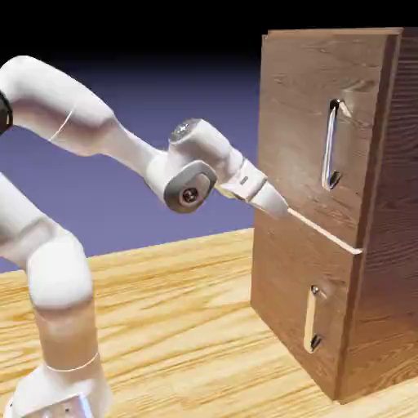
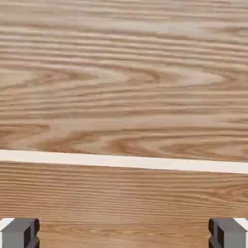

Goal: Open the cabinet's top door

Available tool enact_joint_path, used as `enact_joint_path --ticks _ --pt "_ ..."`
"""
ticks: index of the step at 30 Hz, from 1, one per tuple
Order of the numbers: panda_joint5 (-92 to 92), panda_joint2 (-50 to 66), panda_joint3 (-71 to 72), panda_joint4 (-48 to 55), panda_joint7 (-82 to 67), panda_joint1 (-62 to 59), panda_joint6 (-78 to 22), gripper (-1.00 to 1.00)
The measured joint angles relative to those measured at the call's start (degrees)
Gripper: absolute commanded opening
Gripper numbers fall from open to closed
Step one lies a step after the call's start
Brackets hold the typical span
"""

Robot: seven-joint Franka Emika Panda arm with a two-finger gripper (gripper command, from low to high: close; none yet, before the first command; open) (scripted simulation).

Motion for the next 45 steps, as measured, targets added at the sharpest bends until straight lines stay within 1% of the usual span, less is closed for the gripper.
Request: enact_joint_path --ticks 45 --pt "-112.15 -19.0 -39.06 20.16 82.22 26.27 6.09 0.0"
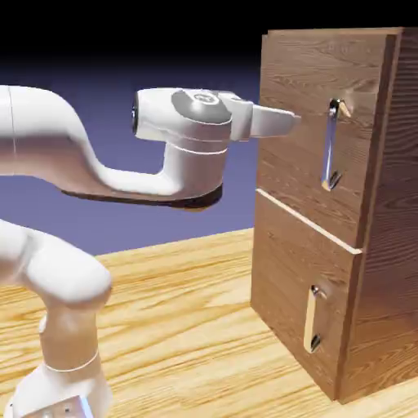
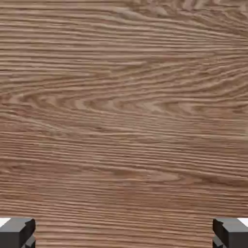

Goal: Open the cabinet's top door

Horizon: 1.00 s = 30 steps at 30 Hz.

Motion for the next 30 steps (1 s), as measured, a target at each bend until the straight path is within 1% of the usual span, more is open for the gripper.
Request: enact_joint_path --ticks 15,16,20,21,23,30 --pt "-37.12 -6.29 -12.93 6.67 27.21 8.69 2.02 0.0" --pt "-37.12 -6.29 -12.93 6.67 27.22 8.7 2.02 0.0" --pt "-38.02 -3.32 -16.9 11.31 27.41 16.9 -1.0 0.0" --pt "-38.19 -2.75 -17.66 12.19 27.45 18.46 -1.57 -1.0" --pt "-38.19 -2.75 -17.66 12.19 27.45 18.47 -1.57 -1.0" --pt "-32.51 -2.96 -7.67 2.59 28.18 3.93 -6.78 -1.0"
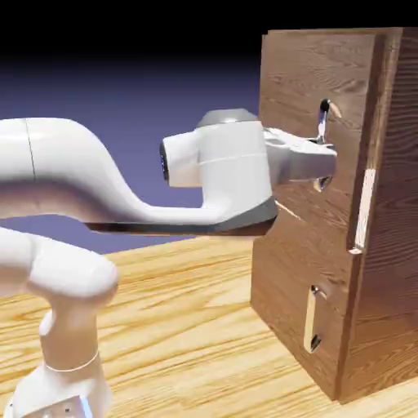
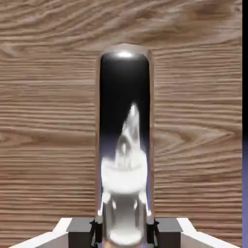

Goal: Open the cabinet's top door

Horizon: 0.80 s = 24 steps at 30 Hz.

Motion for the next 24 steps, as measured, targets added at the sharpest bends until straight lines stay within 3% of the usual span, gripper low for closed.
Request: enact_joint_path --ticks 13,24 --pt "17.56 -5.16 21.27 -15.05 -2.75 -27.0 -5.08 -1.0" --pt "42.21 -15.09 39.17 -25.11 -12.87 -48.63 -2.71 -1.0"
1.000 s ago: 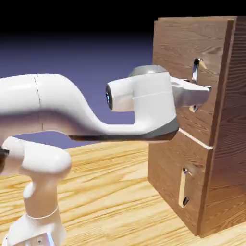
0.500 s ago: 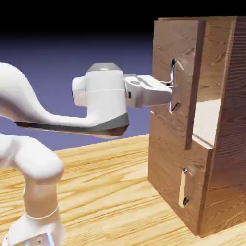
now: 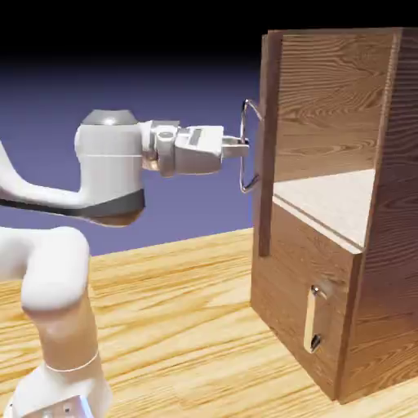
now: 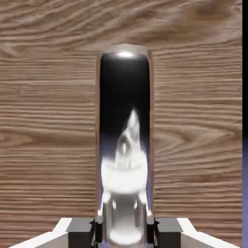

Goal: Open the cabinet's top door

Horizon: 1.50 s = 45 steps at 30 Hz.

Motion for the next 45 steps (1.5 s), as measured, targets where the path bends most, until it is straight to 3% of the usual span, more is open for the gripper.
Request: enact_joint_path --ticks 9,24,33,45 --pt "22.42 -9.78 6.73 -6.81 -16.53 -2.38 -5.28 -1.0" --pt "54.92 -24.15 33.08 -8.89 -27.72 11.02 -39.45 -1.0" --pt "69.29 -21.1 51.76 0.62 -26.66 10.25 -59.46 -1.0" --pt "81.69 -14.92 69.49 25.05 -26.79 -7.8 -85.82 -1.0"
